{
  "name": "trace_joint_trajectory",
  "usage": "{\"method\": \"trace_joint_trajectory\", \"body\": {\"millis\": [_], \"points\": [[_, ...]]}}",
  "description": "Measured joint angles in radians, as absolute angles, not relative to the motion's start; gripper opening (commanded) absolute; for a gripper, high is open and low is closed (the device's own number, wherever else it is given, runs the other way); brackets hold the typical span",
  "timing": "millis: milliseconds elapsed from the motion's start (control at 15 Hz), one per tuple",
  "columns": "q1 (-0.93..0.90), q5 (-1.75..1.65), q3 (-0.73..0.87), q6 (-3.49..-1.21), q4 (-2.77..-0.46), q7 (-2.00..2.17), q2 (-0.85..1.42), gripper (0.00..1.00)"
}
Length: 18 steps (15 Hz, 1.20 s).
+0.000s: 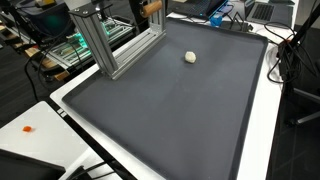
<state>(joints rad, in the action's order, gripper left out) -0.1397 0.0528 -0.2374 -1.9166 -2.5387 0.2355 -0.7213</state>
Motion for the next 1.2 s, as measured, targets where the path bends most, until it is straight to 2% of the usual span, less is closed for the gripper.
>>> {"method": "trace_joint_trajectory", "body": {"millis": [267,333,800,867,1200], "points": [[-0.124,0.044,-0.237,-2.026,-2.511,0.235,-0.692,0.22],[-0.123,0.043,-0.237,-2.062,-2.506,0.235,-0.678,0.47],[-0.122,0.042,-0.238,-2.126,-2.482,0.234,-0.616,0.47],[-0.122,0.042,-0.238,-2.126,-2.482,0.234,-0.616,0.22],[-0.123,0.042,-0.241,-2.207,-2.495,0.231,-0.567,0.22]]}}
